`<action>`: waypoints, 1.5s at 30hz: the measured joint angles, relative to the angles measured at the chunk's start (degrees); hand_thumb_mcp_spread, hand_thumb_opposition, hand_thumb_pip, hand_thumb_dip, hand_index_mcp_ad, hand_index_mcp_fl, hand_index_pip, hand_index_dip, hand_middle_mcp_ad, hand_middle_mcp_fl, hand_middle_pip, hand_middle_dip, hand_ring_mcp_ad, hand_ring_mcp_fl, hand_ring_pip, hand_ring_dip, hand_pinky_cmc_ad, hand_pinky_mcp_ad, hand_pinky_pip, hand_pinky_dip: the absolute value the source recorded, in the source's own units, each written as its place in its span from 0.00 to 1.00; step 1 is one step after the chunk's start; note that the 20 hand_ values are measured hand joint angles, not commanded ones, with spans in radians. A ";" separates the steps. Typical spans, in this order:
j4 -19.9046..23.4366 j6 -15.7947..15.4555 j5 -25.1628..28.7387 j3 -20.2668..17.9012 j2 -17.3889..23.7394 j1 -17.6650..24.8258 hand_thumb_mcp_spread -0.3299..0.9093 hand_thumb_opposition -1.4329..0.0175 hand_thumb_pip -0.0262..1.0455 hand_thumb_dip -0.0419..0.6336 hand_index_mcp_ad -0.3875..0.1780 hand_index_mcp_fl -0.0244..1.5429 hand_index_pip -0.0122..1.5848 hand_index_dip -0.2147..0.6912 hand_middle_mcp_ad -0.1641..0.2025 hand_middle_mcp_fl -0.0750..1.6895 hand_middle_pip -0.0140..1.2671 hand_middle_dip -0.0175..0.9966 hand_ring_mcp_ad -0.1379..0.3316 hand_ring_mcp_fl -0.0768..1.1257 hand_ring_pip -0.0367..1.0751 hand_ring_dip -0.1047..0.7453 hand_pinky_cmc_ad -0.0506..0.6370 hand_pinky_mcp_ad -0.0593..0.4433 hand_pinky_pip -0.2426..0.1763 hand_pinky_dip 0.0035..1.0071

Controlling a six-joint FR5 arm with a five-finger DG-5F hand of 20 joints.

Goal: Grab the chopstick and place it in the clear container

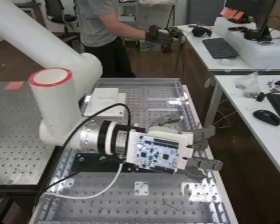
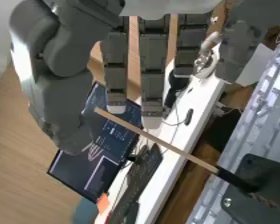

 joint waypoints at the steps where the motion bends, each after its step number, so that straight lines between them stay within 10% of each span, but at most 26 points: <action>1: 0.13 0.03 0.05 -0.02 -0.07 0.07 0.64 0.41 0.46 0.54 0.50 0.40 0.06 0.76 0.65 0.44 0.11 0.70 0.58 0.18 0.14 0.36 0.75 0.83 0.48 0.12; 45: 1.51 1.27 6.29 2.89 -2.89 1.40 0.74 0.41 0.37 0.54 0.41 0.39 0.37 0.67 0.60 0.51 0.10 0.79 0.48 0.26 0.14 0.42 0.70 0.80 0.52 0.13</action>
